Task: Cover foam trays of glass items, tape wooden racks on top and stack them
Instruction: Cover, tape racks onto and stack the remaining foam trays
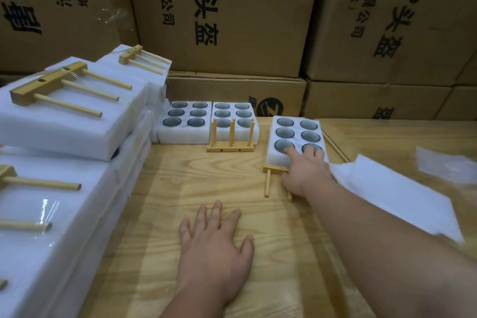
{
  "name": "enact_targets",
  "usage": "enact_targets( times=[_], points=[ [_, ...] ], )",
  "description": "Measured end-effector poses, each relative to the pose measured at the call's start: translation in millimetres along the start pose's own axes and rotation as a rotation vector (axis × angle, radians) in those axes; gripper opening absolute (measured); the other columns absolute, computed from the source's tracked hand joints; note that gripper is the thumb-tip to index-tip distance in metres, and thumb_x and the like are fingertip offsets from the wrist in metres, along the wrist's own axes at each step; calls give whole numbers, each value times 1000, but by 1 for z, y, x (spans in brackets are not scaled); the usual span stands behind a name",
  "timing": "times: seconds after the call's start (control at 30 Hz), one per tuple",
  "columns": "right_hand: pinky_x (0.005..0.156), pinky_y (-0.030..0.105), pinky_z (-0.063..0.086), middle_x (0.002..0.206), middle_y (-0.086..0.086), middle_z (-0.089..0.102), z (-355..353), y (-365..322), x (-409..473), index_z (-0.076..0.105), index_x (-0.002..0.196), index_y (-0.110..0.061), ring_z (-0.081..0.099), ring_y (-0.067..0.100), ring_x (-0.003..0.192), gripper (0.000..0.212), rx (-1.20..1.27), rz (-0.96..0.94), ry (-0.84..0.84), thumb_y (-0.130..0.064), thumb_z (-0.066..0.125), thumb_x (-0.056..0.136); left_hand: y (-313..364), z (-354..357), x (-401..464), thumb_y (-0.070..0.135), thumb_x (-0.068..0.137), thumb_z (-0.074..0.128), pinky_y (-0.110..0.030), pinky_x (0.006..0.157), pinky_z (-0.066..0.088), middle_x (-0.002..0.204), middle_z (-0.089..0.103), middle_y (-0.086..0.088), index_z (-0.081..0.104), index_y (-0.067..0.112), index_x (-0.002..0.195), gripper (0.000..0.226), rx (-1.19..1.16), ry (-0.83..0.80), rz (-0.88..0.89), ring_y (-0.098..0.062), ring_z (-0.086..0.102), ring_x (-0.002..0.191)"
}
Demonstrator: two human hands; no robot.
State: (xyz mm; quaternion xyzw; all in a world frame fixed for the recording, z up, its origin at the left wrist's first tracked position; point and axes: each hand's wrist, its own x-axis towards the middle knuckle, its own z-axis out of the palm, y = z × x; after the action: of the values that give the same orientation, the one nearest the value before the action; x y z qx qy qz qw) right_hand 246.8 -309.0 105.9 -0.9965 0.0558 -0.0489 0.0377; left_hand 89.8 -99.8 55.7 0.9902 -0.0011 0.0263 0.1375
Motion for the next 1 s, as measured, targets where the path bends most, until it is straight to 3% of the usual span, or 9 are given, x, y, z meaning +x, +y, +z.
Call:
enact_targets(
  times=[0.33, 0.53, 0.67, 0.77, 0.87, 1.0],
  points=[
    [96, 41, 37, 130, 5, 35, -4, -4, -88, 33, 137, -40, 29, 31, 126, 57, 5, -67, 6, -41, 53, 84, 0, -12, -3, 55, 100, 31, -46, 125, -1, 169, 15, 13, 24, 42, 157, 59, -152, -3, -19, -13, 4, 156],
    [93, 41, 38, 124, 4, 36, 2, -4, -137, 32, 136, -41, 32, 29, 116, 58, 32, -133, 81, -45, 51, 82, -4, -14, -5, 65, 95, 28, -45, 125, 0, 161, 33, 16, 22, 47, 156, 63, -303, 40, 14, -10, 15, 154],
    [91, 39, 40, 122, 2, 34, 6, -1, -157, 31, 138, -43, 32, 27, 113, 59, 70, -161, 113, -50, 50, 83, -5, -17, -9, 73, 86, 29, -45, 124, 8, 150, 47, 15, 28, 48, 150, 69, -380, 57, 81, -6, 37, 143],
    [90, 40, 41, 123, 1, 33, 7, -3, -164, 33, 137, -43, 32, 26, 115, 55, 91, -138, 128, -50, 50, 85, -3, -18, -11, 79, 73, 30, -42, 121, 19, 129, 58, 19, 37, 47, 137, 71, -392, 56, 128, -5, 50, 130],
    [90, 41, 44, 124, 1, 33, 6, -6, -166, 35, 134, -43, 32, 26, 116, 50, 87, -125, 125, -49, 51, 87, 0, -18, -12, 79, 69, 31, -40, 120, 20, 116, 56, 24, 38, 50, 129, 67, -388, 51, 131, -4, 52, 123],
    [92, 41, 44, 128, 3, 36, -7, -9, -163, 39, 131, -39, 33, 27, 118, 48, 59, -132, 47, -45, 56, 87, -1, -19, -12, 75, 77, 40, -40, 119, 21, 115, 56, 24, 39, 49, 127, 56, -405, 70, 141, -4, 51, 121]
  ],
)
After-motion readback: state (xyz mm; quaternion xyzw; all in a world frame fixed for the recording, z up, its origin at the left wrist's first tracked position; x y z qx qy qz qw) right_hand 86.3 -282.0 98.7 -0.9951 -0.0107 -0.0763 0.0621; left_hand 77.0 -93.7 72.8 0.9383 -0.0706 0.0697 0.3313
